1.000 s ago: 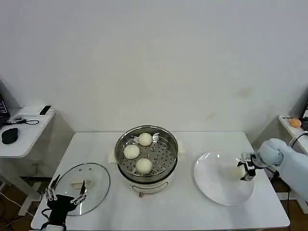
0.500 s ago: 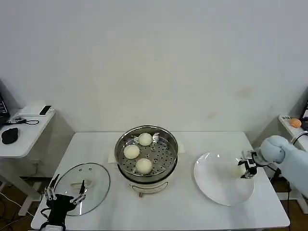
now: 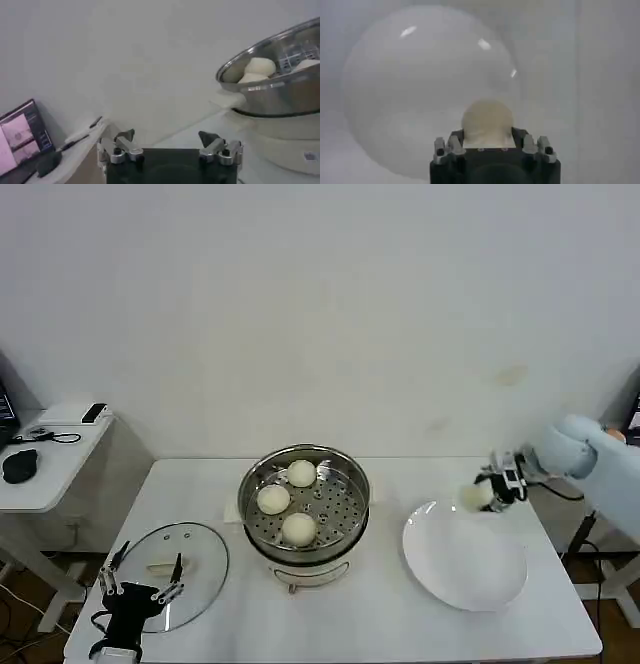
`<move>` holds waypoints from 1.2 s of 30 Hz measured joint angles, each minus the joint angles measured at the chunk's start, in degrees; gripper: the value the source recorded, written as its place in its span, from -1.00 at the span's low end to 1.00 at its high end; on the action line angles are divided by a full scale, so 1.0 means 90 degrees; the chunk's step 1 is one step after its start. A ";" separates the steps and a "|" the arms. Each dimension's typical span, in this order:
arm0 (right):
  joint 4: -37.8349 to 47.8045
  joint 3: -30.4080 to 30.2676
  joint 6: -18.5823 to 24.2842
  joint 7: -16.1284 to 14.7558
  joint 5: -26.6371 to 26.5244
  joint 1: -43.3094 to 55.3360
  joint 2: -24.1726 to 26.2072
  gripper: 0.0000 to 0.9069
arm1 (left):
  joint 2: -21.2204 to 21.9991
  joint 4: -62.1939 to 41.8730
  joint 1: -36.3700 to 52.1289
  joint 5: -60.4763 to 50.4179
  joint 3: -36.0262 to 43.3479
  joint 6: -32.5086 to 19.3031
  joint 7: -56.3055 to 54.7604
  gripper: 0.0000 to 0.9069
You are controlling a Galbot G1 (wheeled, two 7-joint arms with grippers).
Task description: Take steamed baozi put them in steamer then cover it.
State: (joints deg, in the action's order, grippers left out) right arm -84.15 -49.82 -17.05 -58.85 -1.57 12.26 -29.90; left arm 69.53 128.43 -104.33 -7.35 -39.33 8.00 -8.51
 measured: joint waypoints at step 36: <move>0.0005 -0.2105 -0.2475 0.2145 -0.3543 0.1626 -0.3100 0.47 | 0.0178 -0.0099 0.0081 0.0021 -0.0225 -0.0011 0.0006 1.00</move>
State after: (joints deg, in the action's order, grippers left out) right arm -84.10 -68.76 -39.32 -39.54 -33.46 26.90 -57.80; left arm 71.13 127.54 -103.60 -7.16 -41.35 7.90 -8.46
